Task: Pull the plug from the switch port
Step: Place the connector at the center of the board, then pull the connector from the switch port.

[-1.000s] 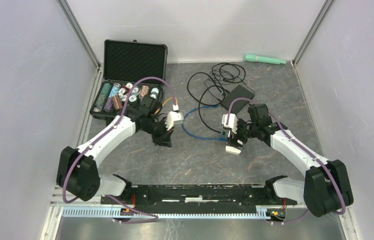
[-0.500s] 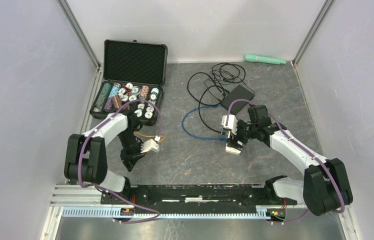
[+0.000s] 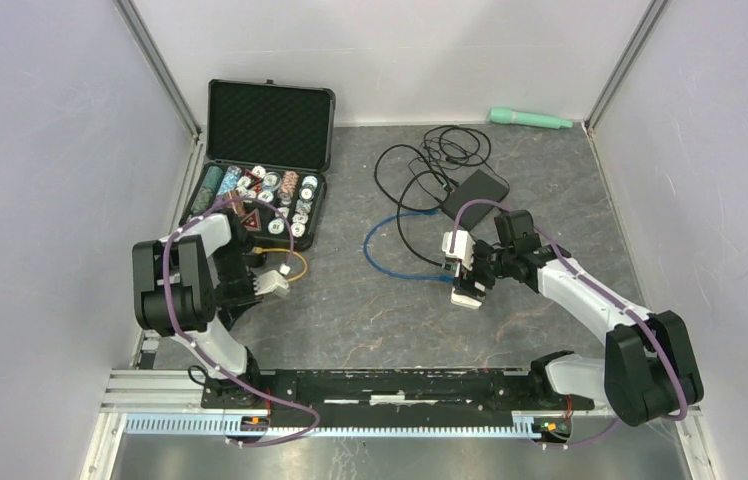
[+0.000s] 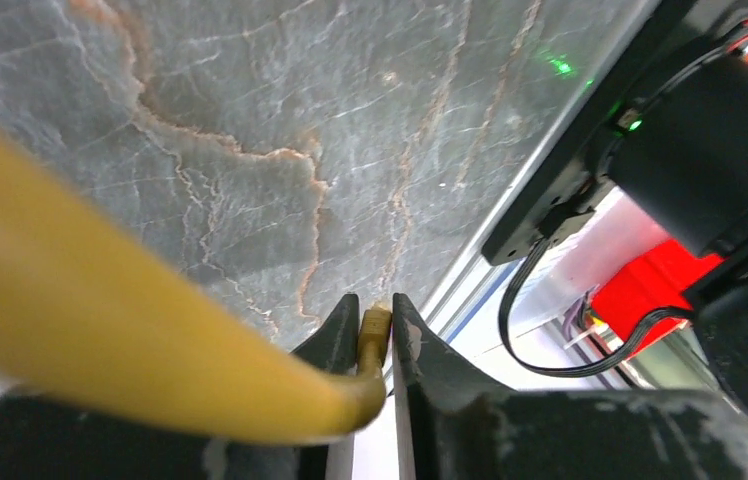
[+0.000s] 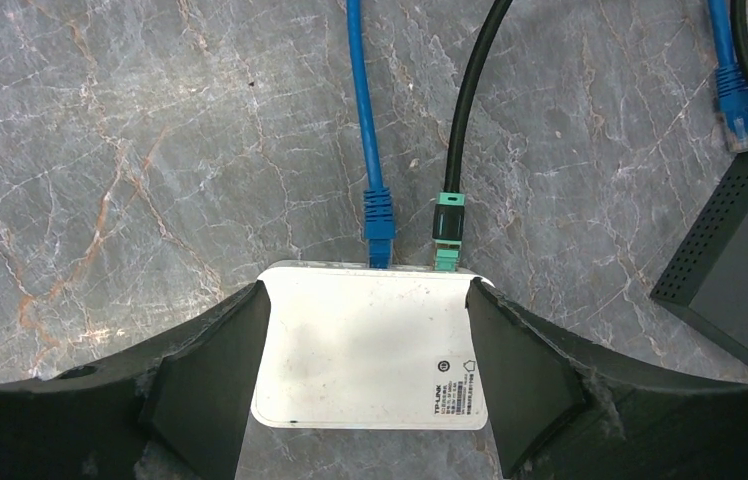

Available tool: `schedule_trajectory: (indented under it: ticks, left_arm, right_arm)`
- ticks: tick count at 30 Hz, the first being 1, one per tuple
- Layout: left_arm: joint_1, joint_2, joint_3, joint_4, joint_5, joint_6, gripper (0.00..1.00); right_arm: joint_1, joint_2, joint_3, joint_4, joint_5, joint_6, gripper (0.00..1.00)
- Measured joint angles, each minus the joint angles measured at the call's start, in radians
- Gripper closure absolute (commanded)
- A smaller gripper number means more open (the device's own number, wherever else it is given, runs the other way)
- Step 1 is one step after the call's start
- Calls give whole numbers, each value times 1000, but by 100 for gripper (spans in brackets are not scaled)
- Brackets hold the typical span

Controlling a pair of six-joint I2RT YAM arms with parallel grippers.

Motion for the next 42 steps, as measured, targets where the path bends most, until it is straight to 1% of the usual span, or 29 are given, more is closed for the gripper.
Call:
schedule_trajectory:
  ticks: [4,8,10,13,14,21,25,29,32,34,36,37,39,42]
  left_arm:
    - [16,17,-6,42,-48,9,56]
    - [25,16,8,54,-57,11,37]
    - [27,13,25,58,-56,13,25]
    - [27,0,55,62,-53,13,3]
    - [27,-6,61,62,-53,13,0]
    - [29,-71,75,45,-27,11,0]
    - [29,-175,95,-1,17,11,0]
    - [29,-272,165,-67,109,9,0]
    - [24,-309,235,-99,239,-29,0]
    - [1,-317,276,-102,343,-77,0]
    - [-60,-320,290,-67,447,-177,0]
    - [-117,-321,288,-25,507,-253,0]
    - [-226,-322,267,80,594,-393,0]
    - [-385,-326,181,320,693,-639,0]
  right_arm:
    - [0,9,0,0,2,-2,20]
    - [0,14,0,0,2,-2,21]
    - [0,17,0,0,2,-2,21]
    - [0,18,0,0,2,-2,20]
    - [0,18,0,0,2,-2,20]
    - [0,18,0,0,1,-2,20]
    - [0,18,0,0,0,-2,20]
    - [0,18,0,0,-1,2,20]
    - [0,18,0,6,2,30,19]
    - [0,17,1,18,10,57,18]
    - [0,15,4,25,31,86,16]
    - [0,14,7,28,46,101,16]
    - [0,12,15,38,82,129,13]
    - [0,-1,19,53,166,173,11]
